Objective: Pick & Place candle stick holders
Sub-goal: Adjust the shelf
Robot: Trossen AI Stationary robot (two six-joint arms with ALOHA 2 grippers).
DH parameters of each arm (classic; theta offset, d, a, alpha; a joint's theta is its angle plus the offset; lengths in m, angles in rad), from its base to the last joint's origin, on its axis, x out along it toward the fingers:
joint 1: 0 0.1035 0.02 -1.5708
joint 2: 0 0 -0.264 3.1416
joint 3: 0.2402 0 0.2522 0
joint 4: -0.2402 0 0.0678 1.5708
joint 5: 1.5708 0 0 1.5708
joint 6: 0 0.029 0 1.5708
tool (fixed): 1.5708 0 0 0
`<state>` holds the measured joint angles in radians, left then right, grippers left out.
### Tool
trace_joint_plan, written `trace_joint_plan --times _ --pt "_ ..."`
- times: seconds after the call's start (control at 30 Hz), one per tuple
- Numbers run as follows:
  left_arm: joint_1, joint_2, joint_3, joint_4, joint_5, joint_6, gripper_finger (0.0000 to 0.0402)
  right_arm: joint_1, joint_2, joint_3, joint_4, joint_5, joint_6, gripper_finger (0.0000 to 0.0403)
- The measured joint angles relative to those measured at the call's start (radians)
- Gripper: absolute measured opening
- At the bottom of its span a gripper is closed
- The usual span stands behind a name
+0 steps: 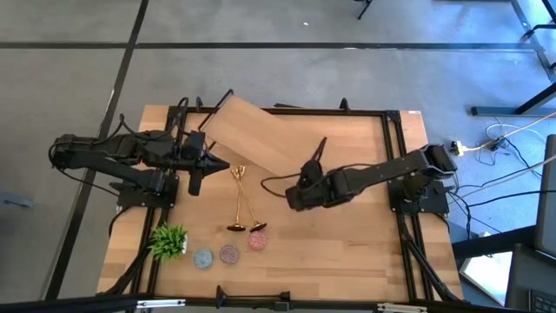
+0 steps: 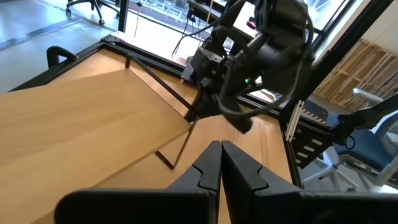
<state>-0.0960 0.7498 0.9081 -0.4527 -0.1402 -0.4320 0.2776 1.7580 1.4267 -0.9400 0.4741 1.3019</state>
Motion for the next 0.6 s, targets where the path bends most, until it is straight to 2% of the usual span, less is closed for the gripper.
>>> trace_joint_plan --times 0.1,0.23,0.6 --pt "0.000 0.000 0.000 -0.001 -0.001 0.001 0.0006 0.021 0.000 0.038 0.003 -0.032 -0.027 0.0000" --pt "0.000 0.001 0.000 -0.001 -0.030 0.028 0.0006 0.036 -0.001 0.081 0.001 0.019 -0.004 0.0000" --pt "0.000 0.001 0.000 0.000 -0.069 0.042 0.0006 -0.033 0.044 0.096 0.043 0.053 0.000 0.0000"
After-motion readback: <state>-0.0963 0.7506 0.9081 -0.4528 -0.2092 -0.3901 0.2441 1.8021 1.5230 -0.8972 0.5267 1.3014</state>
